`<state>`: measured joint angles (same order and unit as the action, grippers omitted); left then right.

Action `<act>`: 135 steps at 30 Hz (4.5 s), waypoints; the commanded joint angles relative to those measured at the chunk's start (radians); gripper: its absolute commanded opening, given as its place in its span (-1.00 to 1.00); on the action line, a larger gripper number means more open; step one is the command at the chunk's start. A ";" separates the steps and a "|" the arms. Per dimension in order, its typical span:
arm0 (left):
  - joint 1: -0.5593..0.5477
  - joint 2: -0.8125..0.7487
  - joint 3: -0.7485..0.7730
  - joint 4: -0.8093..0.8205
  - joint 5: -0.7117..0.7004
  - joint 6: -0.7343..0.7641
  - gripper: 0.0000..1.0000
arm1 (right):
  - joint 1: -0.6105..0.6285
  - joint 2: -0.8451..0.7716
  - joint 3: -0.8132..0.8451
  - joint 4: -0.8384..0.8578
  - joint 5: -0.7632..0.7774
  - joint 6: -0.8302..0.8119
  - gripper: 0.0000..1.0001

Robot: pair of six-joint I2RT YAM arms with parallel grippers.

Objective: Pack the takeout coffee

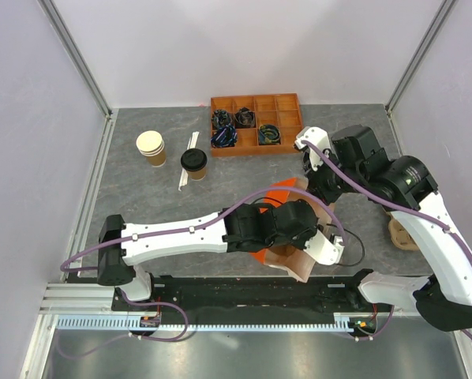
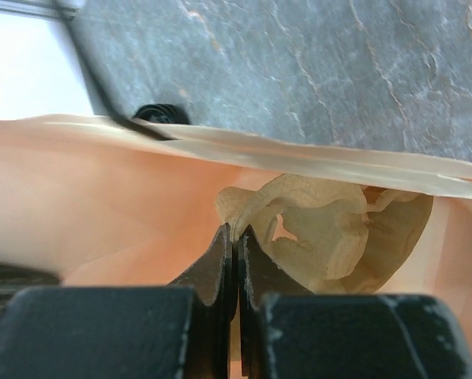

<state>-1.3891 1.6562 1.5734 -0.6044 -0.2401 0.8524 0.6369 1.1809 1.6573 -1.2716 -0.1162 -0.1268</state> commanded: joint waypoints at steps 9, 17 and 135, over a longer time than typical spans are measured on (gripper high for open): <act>-0.005 -0.029 0.028 -0.167 0.071 -0.137 -0.96 | 0.024 -0.013 0.029 0.055 0.072 0.015 -1.00; 0.007 0.005 -0.016 -0.195 0.107 -0.191 -0.96 | 0.035 -0.010 0.036 0.057 0.061 0.015 -1.00; 0.992 -0.296 -0.149 -0.032 0.578 -0.863 0.90 | -0.041 -0.014 -0.142 0.115 0.270 -0.125 -1.00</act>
<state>-0.4568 1.2411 1.2770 -0.5011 0.2348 0.0101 0.6289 1.1591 1.4826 -1.1221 0.0967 -0.2798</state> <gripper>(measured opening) 0.931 0.007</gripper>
